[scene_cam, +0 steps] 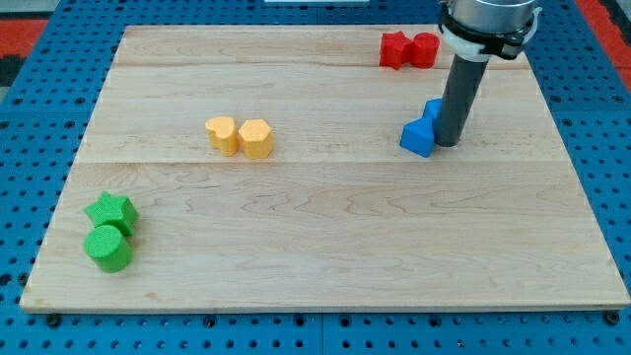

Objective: Move the blue cube to the right of the blue triangle

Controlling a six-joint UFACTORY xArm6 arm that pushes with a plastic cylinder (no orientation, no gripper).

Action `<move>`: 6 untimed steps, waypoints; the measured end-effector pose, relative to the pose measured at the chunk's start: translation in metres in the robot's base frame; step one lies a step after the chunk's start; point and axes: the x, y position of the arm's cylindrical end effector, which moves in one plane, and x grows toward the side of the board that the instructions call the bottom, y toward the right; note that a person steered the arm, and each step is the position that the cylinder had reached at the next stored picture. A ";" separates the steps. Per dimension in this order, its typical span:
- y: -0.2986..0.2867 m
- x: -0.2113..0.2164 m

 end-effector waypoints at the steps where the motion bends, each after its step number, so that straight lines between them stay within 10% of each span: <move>1: -0.012 -0.002; 4: 0.091 -0.068; 6: -0.018 -0.081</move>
